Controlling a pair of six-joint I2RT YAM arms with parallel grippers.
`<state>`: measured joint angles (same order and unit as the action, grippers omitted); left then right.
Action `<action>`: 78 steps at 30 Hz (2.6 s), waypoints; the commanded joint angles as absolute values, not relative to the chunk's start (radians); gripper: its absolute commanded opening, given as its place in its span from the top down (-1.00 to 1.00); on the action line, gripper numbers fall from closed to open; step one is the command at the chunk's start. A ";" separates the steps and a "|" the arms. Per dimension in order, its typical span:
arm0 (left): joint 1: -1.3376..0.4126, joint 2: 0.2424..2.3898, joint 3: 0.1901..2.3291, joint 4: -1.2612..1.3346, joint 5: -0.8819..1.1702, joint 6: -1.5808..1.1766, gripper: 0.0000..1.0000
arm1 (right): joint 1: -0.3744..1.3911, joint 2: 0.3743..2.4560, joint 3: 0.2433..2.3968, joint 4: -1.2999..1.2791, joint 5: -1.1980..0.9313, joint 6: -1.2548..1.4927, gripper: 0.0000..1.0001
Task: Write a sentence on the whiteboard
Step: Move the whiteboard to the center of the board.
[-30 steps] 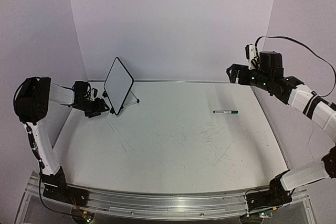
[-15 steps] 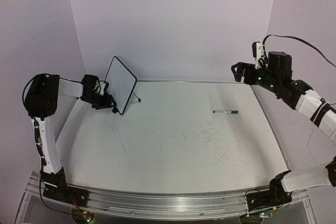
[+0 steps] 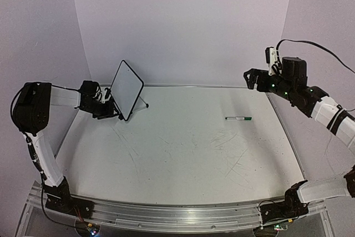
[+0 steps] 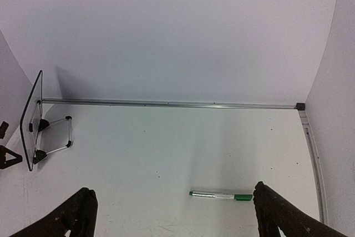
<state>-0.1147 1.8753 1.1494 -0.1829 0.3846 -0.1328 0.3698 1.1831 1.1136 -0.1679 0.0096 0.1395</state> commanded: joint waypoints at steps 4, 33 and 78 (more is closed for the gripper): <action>-0.123 1.908 1.172 -0.146 0.432 -0.103 0.17 | 0.375 1.169 1.103 -0.107 -0.030 0.158 -0.97; -0.253 2.121 1.378 -0.161 0.464 -0.014 0.66 | 0.374 1.162 1.081 -0.089 -0.032 0.173 -0.97; -1.169 2.347 1.643 -0.335 -0.539 -1.233 1.00 | 0.375 1.149 0.881 -0.114 -0.151 0.331 -0.97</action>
<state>-1.0664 2.2634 1.5445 -0.2723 -0.5872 -1.0687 0.3698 1.2110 0.9197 -0.1348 -0.1340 0.3006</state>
